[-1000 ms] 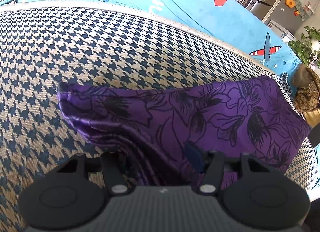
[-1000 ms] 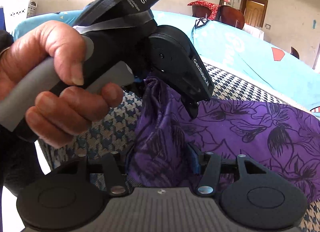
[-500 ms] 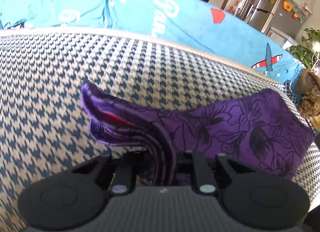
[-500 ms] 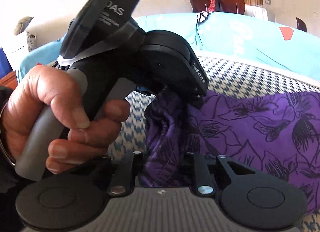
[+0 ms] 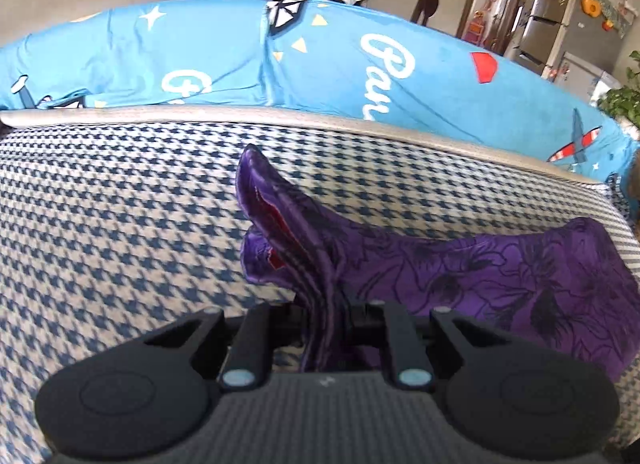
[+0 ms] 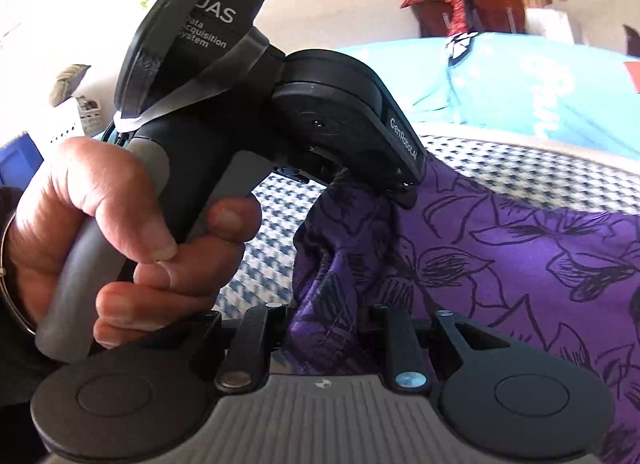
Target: Fold clothes
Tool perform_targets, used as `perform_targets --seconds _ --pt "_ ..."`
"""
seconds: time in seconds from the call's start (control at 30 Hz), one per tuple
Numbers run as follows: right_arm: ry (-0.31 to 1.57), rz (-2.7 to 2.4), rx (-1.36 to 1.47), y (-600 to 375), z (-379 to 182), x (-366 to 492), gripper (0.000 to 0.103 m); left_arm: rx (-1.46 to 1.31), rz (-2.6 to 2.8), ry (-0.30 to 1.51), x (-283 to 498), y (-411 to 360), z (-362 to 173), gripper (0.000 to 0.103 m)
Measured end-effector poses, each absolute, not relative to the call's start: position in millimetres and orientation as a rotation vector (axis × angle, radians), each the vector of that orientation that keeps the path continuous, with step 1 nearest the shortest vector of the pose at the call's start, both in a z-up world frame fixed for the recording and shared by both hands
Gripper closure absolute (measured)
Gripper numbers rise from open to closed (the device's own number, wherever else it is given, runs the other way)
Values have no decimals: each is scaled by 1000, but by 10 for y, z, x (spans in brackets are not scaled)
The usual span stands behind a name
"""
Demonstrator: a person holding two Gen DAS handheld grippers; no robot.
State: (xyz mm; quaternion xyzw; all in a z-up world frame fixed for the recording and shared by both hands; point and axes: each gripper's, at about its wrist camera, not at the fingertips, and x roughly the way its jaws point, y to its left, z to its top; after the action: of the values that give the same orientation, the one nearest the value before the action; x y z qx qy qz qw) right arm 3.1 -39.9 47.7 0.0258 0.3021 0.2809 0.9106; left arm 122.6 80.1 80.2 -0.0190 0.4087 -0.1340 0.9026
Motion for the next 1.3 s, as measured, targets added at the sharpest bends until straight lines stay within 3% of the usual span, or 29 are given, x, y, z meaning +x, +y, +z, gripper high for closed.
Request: perform_targets --seconds 0.2,0.27,0.37,0.47,0.57,1.0,1.3 --pt "741 556 114 -375 332 234 77 12 -62 919 1371 920 593 78" --pt "751 552 140 -443 352 208 76 -25 -47 917 1353 959 601 64" --pt "737 546 144 -560 427 106 69 -94 -61 885 1285 997 685 53" --pt "699 531 129 -715 530 -3 59 -115 -88 857 1242 949 745 49" --pt "687 510 139 -849 605 -76 56 -115 -114 850 1203 852 763 46" --pt "680 375 211 -1369 767 -215 55 -64 -200 803 1030 541 759 35" --pt "719 367 141 -1302 545 -301 54 -71 -218 814 858 493 703 30"
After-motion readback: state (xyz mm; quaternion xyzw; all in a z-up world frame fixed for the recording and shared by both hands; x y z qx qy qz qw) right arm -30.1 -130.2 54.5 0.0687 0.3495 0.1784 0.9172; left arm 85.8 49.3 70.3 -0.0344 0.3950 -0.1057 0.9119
